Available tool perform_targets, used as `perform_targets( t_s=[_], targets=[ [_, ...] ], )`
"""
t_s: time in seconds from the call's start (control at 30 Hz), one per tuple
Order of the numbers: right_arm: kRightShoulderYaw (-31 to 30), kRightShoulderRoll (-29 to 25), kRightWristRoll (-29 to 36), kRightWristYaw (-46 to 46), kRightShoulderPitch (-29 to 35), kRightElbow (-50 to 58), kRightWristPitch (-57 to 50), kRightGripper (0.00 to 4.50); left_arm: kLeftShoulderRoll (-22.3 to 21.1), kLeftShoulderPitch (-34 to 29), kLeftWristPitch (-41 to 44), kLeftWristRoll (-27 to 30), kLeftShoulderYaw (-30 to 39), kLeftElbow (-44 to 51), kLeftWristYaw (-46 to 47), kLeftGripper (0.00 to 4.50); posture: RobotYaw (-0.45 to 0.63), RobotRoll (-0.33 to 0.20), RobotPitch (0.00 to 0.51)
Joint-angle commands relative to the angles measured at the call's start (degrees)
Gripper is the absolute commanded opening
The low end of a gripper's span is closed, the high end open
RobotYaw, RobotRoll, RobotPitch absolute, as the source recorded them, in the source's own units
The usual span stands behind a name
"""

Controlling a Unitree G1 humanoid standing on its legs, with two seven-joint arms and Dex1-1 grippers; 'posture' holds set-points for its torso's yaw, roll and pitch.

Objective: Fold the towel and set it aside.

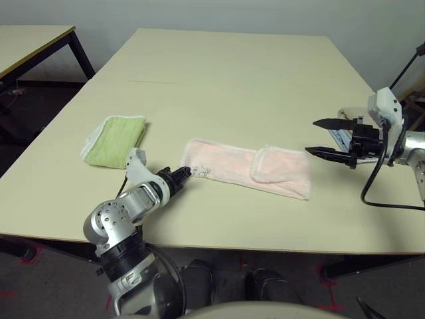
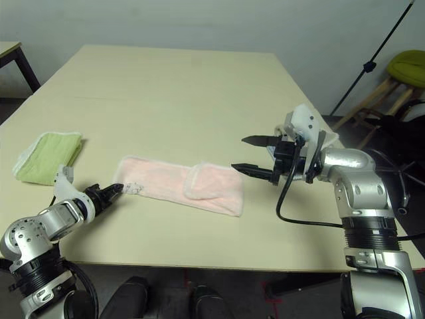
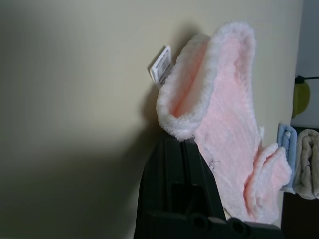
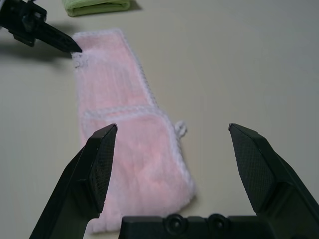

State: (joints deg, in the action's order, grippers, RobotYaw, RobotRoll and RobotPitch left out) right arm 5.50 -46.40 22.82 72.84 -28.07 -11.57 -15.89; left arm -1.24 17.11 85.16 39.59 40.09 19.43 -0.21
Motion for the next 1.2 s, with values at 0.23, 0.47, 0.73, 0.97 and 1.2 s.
perform_targets(
  t_s=[0.23,0.47,0.73,0.97,1.2],
  targets=[
    [0.3,-1.2,-0.1,1.5,0.6,-0.8,0.7,4.50,-5.6,-0.6,3.8,1.2,1.7,2.4,-3.7,0.02,0.16,0.000,0.066],
    [1.5,-3.9,0.7,2.7,3.3,0.2,-0.5,4.50,-5.9,7.3,7.3,8.6,-7.4,5.1,-8.7,0.02,0.15,0.000,0.068],
    [3.0,-7.1,2.0,3.9,6.1,1.4,-2.8,4.50,-9.2,15.4,7.3,21.9,-20.9,-1.2,-12.6,0.02,0.13,0.000,0.069],
    [4.6,-7.7,2.3,2.9,7.4,3.0,-3.7,4.50,-10.0,20.5,1.2,14.4,-39.2,-9.5,-19.3,0.02,0.11,0.000,0.067],
    [5.6,-7.4,3.0,1.8,9.0,5.4,-5.1,4.50,-10.5,26.1,-15.3,1.5,-53.9,-25.4,-29.8,0.02,0.09,0.000,0.070]
  ],
)
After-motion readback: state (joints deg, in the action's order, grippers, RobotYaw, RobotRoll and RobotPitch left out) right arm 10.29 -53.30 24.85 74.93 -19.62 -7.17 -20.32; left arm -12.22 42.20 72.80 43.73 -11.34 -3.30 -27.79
